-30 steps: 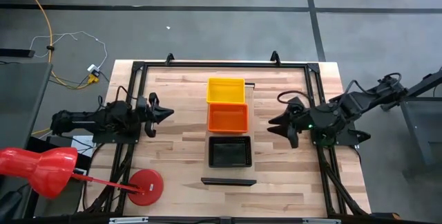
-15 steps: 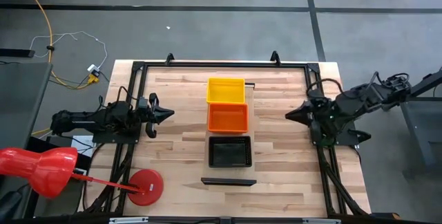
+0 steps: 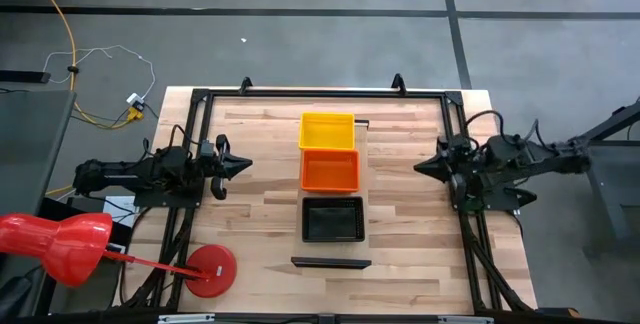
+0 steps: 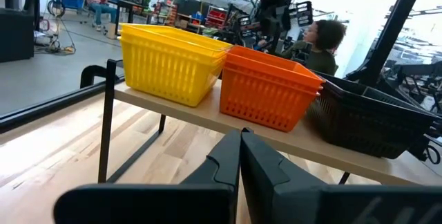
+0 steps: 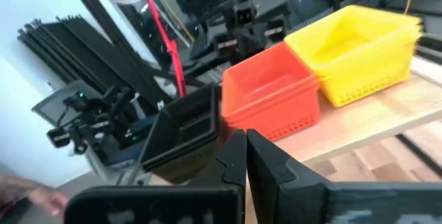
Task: Stack baskets on shelf by color
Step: Return to Home Position
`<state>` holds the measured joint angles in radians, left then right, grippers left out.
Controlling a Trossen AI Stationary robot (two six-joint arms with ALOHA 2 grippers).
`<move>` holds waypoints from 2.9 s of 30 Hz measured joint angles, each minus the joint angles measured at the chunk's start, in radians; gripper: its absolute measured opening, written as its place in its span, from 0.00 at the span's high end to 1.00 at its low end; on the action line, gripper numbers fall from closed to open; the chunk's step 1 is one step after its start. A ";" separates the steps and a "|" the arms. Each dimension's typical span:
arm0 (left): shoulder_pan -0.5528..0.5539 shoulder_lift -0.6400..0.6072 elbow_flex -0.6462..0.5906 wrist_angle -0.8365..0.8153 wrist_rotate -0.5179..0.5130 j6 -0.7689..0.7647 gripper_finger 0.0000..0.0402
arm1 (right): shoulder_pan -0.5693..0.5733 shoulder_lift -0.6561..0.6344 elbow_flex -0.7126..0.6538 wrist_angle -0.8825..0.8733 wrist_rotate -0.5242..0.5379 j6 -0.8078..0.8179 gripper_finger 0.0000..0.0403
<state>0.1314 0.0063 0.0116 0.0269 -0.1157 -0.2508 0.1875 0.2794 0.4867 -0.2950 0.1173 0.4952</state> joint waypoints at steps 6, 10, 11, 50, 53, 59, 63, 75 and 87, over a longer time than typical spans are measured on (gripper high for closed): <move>0.000 0.000 0.000 0.000 0.000 0.000 1.00 | -0.105 -0.123 -0.114 0.085 -0.075 -0.031 1.00; 0.000 0.000 0.000 0.000 0.000 0.000 1.00 | -0.135 -0.176 -0.206 0.151 -0.133 -0.031 1.00; 0.000 0.000 0.000 0.000 0.000 0.000 1.00 | -0.137 -0.188 -0.232 0.165 -0.137 -0.036 1.00; 0.000 0.000 0.000 0.000 0.000 0.000 1.00 | -0.137 -0.246 -0.471 0.307 -0.036 -0.074 1.00; 0.000 0.000 0.000 0.000 0.000 0.000 1.00 | -0.137 -0.246 -0.471 0.306 -0.036 -0.075 1.00; 0.000 0.000 0.000 0.000 0.000 0.000 1.00 | -0.137 -0.246 -0.471 0.306 -0.035 -0.076 1.00; 0.000 0.000 0.000 0.000 0.001 0.000 1.00 | -0.137 -0.246 -0.471 0.306 -0.035 -0.076 1.00; -0.001 0.000 0.000 0.000 0.000 0.000 1.00 | -0.137 -0.246 -0.471 0.306 -0.035 -0.076 1.00; -0.001 0.000 0.000 0.000 0.000 0.000 1.00 | -0.137 -0.246 -0.471 0.306 -0.035 -0.076 1.00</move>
<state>0.1303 0.0063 0.0116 0.0273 -0.1154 -0.2504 0.0509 0.0330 0.0158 0.0106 0.0826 0.4191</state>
